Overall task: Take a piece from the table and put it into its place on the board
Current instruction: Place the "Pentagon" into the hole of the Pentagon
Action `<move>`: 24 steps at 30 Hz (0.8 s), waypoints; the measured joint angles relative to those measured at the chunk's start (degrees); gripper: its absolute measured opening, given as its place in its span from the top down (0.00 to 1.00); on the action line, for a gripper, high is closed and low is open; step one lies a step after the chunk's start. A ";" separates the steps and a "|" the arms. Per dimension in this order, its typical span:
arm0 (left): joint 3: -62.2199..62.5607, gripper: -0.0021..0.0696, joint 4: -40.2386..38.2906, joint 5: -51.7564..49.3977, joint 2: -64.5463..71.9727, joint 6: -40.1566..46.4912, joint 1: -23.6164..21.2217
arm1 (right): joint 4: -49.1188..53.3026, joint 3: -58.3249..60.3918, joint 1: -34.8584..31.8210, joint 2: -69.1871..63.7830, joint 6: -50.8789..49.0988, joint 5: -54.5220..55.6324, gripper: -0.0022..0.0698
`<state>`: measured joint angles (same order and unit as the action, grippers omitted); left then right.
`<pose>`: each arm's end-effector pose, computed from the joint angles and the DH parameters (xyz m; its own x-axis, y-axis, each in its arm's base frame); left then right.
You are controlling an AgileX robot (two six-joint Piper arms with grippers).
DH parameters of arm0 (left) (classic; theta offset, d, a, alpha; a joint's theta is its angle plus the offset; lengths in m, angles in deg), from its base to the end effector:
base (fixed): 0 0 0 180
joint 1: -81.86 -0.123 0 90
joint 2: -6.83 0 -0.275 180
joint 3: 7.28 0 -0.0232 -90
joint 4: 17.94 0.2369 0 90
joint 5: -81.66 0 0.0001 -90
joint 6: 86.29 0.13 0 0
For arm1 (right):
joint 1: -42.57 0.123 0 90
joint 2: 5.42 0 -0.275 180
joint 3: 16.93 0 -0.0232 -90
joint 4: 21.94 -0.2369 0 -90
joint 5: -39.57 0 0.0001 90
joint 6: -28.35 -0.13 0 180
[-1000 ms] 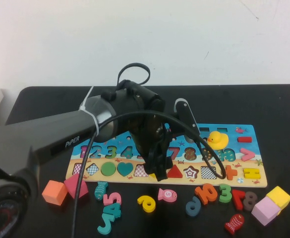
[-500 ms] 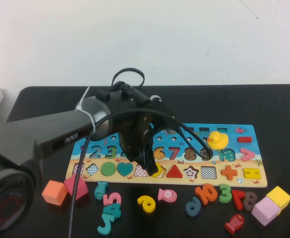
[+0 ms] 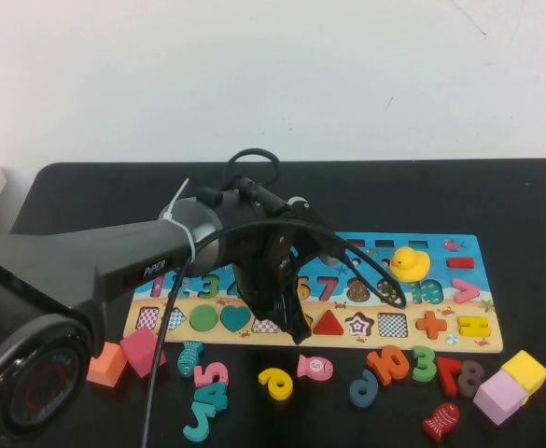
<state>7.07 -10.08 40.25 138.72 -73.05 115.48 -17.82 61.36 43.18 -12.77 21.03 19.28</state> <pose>0.3824 -0.2401 0.1181 -0.5609 0.7653 -0.3158 0.7495 0.6314 0.1989 0.0867 -0.0023 0.1637 -0.2723 0.0573 -0.9605 0.0298 0.9982 0.0512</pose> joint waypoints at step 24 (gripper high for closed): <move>0.00 0.97 -1.24 2.14 0.02 2.99 1.23 | 0.00 0.00 0.00 0.00 0.00 0.00 0.94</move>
<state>7.07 -11.32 42.40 138.74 -70.06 116.71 -17.82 61.36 43.18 -12.77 21.03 19.28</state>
